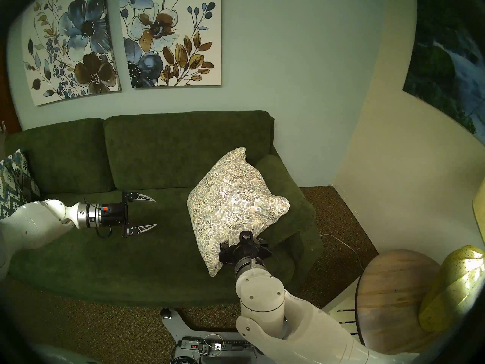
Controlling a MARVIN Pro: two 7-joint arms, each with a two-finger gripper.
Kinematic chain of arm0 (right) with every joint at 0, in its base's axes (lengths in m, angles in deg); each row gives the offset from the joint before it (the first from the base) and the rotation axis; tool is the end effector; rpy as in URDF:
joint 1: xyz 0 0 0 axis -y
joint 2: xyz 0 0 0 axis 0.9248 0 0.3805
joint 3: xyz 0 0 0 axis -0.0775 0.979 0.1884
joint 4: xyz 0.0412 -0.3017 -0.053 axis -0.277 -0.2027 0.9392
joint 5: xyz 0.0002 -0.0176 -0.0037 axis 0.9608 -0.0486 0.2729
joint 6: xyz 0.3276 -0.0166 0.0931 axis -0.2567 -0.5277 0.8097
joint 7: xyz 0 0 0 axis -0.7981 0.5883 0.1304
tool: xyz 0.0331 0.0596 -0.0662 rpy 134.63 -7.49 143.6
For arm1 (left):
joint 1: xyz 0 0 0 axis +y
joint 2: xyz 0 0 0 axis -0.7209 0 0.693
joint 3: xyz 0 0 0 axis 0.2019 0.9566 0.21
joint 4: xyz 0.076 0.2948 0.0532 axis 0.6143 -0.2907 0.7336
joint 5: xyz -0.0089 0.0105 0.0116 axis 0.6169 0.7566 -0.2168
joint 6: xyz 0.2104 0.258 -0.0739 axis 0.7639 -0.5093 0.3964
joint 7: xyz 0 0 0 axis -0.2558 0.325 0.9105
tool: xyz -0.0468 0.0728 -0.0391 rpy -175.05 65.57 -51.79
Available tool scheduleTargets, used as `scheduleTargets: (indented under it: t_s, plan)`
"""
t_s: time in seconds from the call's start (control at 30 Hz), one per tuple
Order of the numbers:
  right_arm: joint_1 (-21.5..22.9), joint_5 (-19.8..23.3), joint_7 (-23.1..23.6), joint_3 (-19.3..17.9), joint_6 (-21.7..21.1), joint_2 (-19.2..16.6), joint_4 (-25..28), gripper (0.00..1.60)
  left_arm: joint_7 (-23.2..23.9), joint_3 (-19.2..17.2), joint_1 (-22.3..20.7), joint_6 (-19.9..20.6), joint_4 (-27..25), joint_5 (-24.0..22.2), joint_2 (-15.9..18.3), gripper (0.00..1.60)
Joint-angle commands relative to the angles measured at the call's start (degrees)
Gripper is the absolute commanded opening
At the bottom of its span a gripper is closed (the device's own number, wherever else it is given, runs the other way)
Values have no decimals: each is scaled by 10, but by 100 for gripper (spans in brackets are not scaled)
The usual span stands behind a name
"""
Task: Fix throw pillow on sofa
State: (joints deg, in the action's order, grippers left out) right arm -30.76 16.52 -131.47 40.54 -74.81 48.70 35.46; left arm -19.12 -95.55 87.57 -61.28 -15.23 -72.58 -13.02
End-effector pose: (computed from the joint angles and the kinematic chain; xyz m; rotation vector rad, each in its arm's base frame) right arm 0.2630 0.1379 -0.3197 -2.6911 -0.1889 -1.5159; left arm 0.4431 0.2449 -0.3285 1.5229 -1.7373 1.5982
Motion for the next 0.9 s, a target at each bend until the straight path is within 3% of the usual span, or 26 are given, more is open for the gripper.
scheduleTargets:
  t_s: [0.0,0.43,0.87]
  plan:
    - [-10,-35,-22,-6,-12,-57,71,160,2,-4,-7,0,0,-1,1,160]
    - [-42,-55,-10,-37,-52,-150,176,160,5,-5,-8,0,-2,0,2,160]
    - [-107,-28,116,-60,-50,-231,186,160,17,-5,-10,0,3,-7,0,160]
